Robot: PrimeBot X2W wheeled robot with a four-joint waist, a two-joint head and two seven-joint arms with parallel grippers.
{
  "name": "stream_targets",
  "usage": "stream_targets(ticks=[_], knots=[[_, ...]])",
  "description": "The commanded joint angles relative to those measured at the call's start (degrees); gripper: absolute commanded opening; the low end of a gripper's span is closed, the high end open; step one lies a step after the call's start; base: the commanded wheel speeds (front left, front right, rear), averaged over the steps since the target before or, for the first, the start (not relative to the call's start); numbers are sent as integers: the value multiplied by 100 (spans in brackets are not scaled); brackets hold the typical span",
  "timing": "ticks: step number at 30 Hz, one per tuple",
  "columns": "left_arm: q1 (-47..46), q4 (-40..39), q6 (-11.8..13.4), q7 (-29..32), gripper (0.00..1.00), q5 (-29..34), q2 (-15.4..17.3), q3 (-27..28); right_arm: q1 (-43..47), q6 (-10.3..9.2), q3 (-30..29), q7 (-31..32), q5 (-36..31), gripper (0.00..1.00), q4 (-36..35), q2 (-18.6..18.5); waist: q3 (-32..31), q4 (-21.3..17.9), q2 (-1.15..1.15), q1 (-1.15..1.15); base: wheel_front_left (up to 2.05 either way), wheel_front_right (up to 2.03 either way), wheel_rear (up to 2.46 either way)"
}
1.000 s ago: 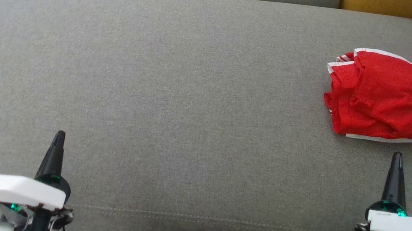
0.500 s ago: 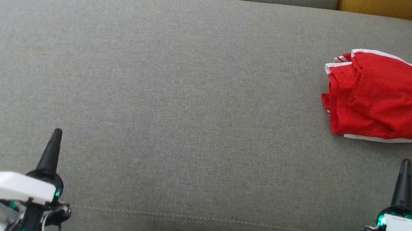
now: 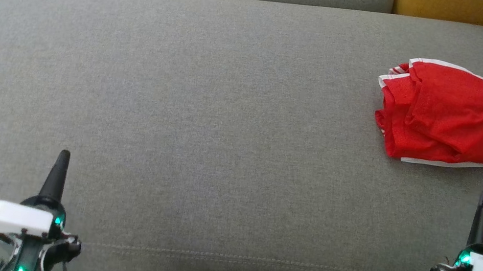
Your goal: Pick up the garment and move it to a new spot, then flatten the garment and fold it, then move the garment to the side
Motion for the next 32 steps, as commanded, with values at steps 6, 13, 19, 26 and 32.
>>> stream_targets(ticks=[6, 13, 19, 26, 32], knots=[[-387, -116, -85, 135, 0, -457, 98, 266, -77, 13, -1, 134, 511, 0, -259, -58, -17, -11, 0, 0, 0, 0, 0], [-432, -62, -130, 256, 0, -878, 97, 337, -58, 13, -79, 249, 989, 0, -291, -53, -36, -23, 0, 0, 0, 0, 0], [-471, -16, -169, 360, 0, -1240, 97, 400, -42, 13, -147, 349, 1401, 0, -319, -49, -52, -34, 0, 0, 0, 0, 0], [-517, 39, -214, 482, 0, -1662, 95, 473, -23, 12, -227, 465, 1881, 0, -352, -44, -71, -46, 0, 0, 0, 0, 0], [-541, 67, -237, 549, 0, -1871, 90, 517, -13, 12, -272, 528, 2121, 0, -368, -38, -81, -52, 0, 0, 0, 0, 0]])
